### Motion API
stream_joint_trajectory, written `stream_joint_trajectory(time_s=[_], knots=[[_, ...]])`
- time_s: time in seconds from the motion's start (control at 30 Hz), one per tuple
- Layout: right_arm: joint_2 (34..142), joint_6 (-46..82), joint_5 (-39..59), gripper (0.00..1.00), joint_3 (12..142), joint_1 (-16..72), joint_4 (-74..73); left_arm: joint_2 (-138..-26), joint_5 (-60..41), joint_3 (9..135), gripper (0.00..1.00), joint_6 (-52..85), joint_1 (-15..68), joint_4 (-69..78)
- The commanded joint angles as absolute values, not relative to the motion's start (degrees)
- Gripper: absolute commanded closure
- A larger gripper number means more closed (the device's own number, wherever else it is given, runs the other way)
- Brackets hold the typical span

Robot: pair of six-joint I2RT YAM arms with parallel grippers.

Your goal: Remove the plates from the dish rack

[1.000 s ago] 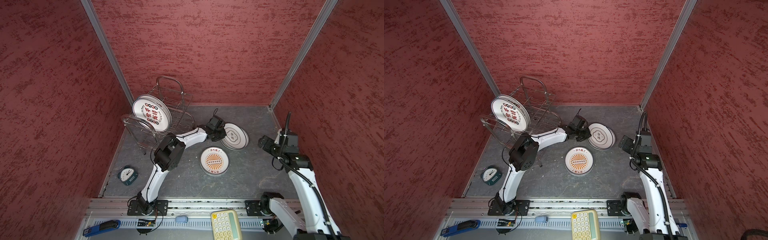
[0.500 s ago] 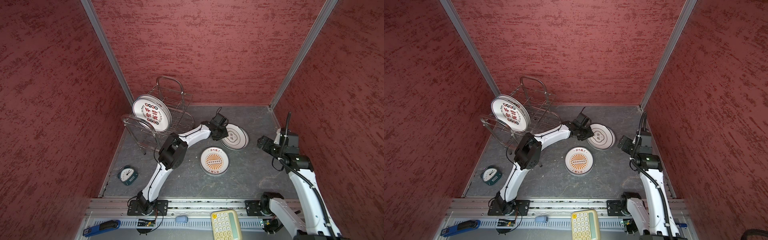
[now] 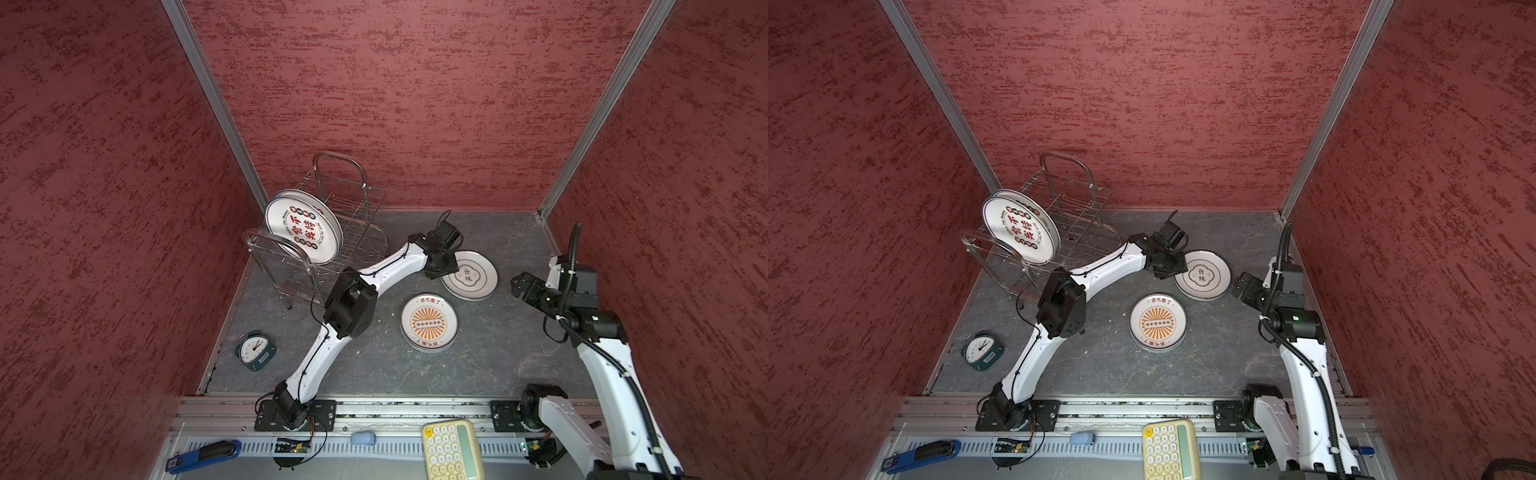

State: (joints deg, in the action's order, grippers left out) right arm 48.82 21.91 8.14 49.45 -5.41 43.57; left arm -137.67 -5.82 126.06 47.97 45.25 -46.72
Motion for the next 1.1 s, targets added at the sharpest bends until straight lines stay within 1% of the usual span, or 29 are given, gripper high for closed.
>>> stream_joint_trajectory(time_s=[0.0,0.07,0.23,0.33,0.43,0.5,0.57,0.6,0.77,0.97,1.07], knots=[[48.8,20.7,9.8,0.01,50.0,-5.7,43.5,-140.6,-5.2,128.1,0.41,45.8,46.1,-49.8],[49.2,20.1,11.0,0.01,50.3,-5.6,43.3,-140.8,-5.2,128.5,0.38,45.6,46.2,-50.0],[49.6,18.4,19.2,0.01,51.8,-5.6,39.7,-137.5,-2.8,126.8,0.35,44.0,46.1,-51.4],[52.4,17.1,21.2,0.01,56.9,-5.3,39.7,-131.1,1.1,120.5,0.25,42.8,46.2,-50.4],[56.6,16.0,21.3,0.01,65.0,-2.4,39.8,-123.7,3.3,112.4,0.23,42.5,45.9,-48.5],[60.7,15.1,18.5,0.01,71.4,2.8,40.9,-118.8,4.0,106.6,0.19,42.6,45.7,-47.4],[65.9,13.4,11.5,0.01,79.5,11.9,42.6,-113.6,5.4,100.3,0.16,42.8,45.6,-46.2],[68.3,12.8,9.8,0.01,83.0,15.2,42.8,-111.3,5.9,97.4,0.15,43.1,45.6,-45.8],[80.3,10.4,7.1,0.01,99.0,27.6,40.6,-99.0,7.7,81.3,0.10,45.8,45.8,-43.4],[89.4,6.0,9.9,0.03,109.3,37.1,34.6,-87.9,8.8,66.7,0.08,50.1,46.2,-42.4],[93.6,3.7,9.2,0.03,114.3,42.0,33.9,-84.3,8.8,62.0,0.08,52.1,46.5,-42.6]])
